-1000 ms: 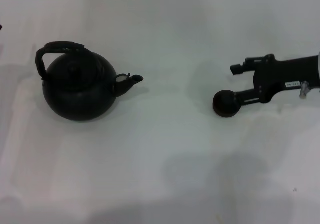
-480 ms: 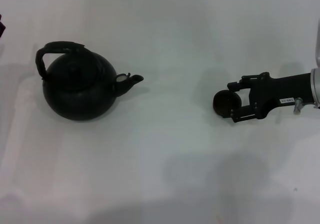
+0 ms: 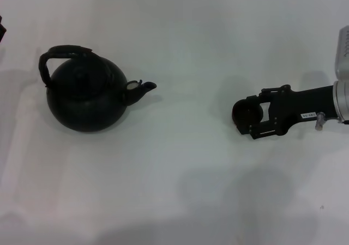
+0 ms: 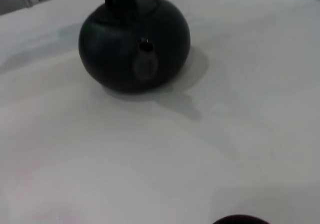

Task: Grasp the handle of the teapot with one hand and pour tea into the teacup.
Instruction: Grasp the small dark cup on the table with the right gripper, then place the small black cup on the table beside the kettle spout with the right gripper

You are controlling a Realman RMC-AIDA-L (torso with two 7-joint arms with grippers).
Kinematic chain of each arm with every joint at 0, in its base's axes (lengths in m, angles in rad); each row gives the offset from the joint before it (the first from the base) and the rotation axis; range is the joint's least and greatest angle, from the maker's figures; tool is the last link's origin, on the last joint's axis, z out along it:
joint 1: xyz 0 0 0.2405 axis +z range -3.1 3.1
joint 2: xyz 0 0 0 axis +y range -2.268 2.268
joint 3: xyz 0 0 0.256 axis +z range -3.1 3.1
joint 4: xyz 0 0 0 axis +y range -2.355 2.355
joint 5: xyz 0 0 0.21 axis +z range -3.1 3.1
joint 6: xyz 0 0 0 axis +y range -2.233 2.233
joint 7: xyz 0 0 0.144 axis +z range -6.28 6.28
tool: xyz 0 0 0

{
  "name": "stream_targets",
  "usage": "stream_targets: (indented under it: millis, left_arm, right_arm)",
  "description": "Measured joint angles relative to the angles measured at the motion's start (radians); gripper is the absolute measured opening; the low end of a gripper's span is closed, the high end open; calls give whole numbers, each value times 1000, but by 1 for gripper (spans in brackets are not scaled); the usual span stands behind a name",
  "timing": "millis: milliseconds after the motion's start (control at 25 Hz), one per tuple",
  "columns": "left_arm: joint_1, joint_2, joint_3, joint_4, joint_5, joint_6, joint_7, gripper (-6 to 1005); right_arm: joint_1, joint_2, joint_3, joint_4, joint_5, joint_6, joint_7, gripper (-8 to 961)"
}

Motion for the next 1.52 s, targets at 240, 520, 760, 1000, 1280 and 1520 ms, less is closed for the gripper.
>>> stream_targets:
  millis: [240,520,760,1000,1280,1520]
  left_arm:
    - [4,0,0,0,0,5,-1,880]
    - [6,0,0,0,0,3,-1,879]
    - [1,0,0,0,0,0,-1,879]
    - [0,0,0,0,0,0,-1,880]
    - [0,0,0,0,0,5,-1,880]
    - [-1,0,0,0,0,8,-1,880]
  right_arm:
    - [3,1,-10,8,5,-21,0,852]
    - [8,1,-11,8,6,-37,0,849]
    - [8,1,-21,9,9,-56,-4,753]
    - [7,-3,-14,1,5,-59,7,729]
    - [5,-10,-9,-96,9,43,78,728]
    - [7,-5,-8,-167,47,118,114,728]
